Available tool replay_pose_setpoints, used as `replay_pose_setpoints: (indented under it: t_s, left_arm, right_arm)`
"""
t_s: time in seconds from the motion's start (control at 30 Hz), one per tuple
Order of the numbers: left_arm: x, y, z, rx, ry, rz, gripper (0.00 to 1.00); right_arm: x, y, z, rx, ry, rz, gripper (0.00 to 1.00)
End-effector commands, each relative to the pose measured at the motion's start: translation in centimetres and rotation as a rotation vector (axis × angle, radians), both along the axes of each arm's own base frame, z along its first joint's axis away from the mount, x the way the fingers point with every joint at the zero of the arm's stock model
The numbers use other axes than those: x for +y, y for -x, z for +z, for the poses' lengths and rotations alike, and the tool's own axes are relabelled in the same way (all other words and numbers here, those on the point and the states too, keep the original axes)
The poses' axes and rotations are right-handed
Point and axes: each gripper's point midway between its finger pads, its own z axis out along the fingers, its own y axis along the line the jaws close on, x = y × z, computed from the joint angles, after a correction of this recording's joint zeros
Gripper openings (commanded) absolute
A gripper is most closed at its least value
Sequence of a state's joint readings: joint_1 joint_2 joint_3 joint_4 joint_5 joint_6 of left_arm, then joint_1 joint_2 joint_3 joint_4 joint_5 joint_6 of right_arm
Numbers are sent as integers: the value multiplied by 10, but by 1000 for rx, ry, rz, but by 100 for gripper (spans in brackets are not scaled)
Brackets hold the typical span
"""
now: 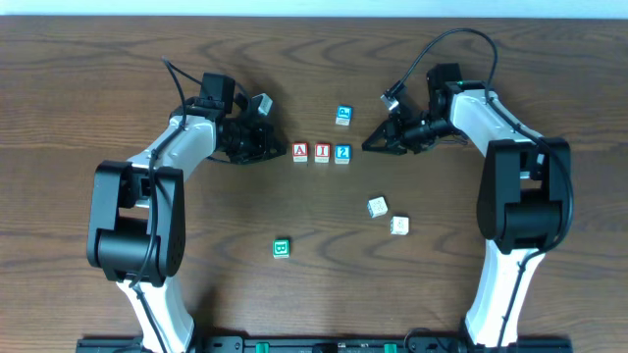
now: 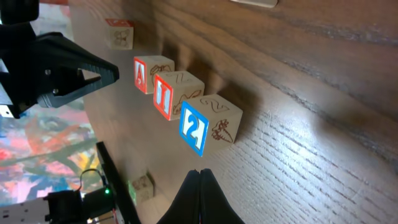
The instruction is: Spell out Ai2
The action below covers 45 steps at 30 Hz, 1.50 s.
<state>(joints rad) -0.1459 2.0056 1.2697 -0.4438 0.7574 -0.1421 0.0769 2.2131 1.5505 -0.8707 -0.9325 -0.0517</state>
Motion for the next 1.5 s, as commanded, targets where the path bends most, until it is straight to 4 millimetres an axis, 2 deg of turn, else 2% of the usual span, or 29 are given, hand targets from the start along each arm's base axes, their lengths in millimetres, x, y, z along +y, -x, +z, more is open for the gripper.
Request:
replay_pose_setpoints:
  t_s: [0.0,0.37,0.53,0.7,1.47]
  left_arm:
    - [2,0,-14,26,-29,16,6]
    - [7,-18,-20,-26,-83,66,6]
    - [-5,-10,-30,15,-68,50,6]
    - [-15,-9,-29,11,-59,40,6]
    - [-23,-8,-28,3,-55,24,6]
  right_arm:
    - [13,5,2,14,7,12,1]
    - [15,5,-5,57,57,-22,1]
    - [8,5,-13,87,121,-53,1]
    - [6,8,-17,111,151,-63,1]
    - [25,19,-23,134,179,-31,1]
